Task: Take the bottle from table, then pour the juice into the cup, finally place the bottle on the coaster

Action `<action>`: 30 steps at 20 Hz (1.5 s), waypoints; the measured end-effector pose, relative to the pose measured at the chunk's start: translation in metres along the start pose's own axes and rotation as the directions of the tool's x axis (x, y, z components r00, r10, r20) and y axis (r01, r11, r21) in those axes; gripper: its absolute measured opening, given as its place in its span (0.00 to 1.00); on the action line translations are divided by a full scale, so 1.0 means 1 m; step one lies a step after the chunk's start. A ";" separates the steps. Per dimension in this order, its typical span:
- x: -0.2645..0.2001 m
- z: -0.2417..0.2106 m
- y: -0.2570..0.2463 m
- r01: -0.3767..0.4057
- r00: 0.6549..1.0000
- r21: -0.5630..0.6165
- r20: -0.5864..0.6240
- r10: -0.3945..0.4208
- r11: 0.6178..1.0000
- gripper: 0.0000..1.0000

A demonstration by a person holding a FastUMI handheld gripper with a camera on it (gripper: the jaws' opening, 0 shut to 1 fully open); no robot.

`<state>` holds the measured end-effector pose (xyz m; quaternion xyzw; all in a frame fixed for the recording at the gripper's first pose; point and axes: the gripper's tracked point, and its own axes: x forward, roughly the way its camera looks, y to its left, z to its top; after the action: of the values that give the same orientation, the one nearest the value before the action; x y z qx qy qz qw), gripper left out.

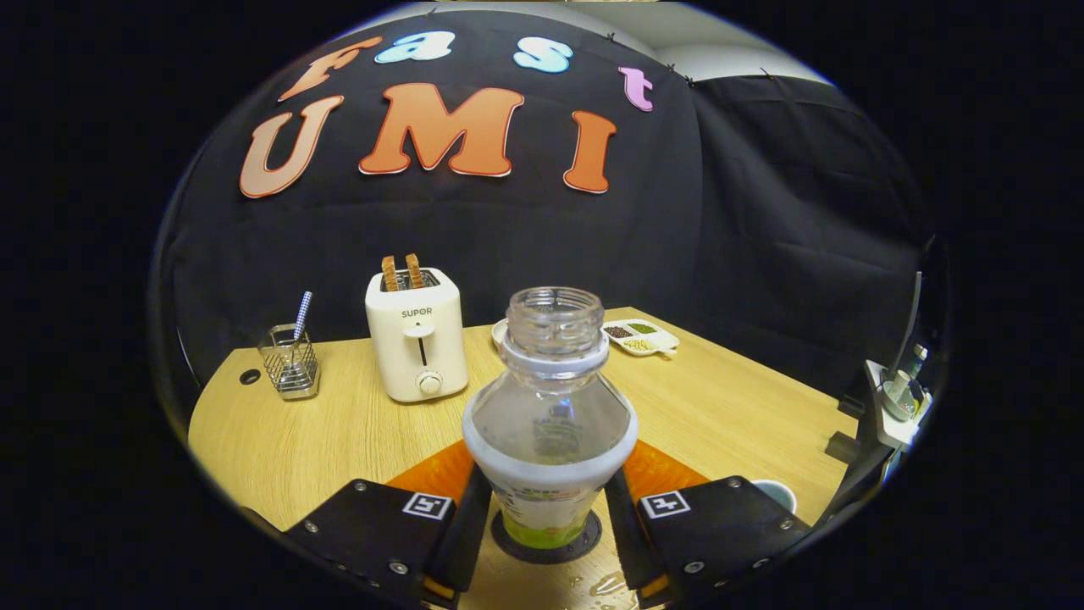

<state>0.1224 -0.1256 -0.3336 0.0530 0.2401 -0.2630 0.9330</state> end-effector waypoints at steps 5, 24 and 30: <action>0.009 -0.011 -0.005 0.015 1.000 0.022 -0.024 -0.014 1.000 0.69; -0.034 0.017 -0.013 -0.032 0.999 0.081 0.029 0.030 0.996 0.86; -0.074 0.062 -0.013 -0.097 0.989 0.098 0.118 0.085 0.990 0.86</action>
<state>0.0869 -0.1165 -0.2436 0.0971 0.1702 -0.2346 0.9521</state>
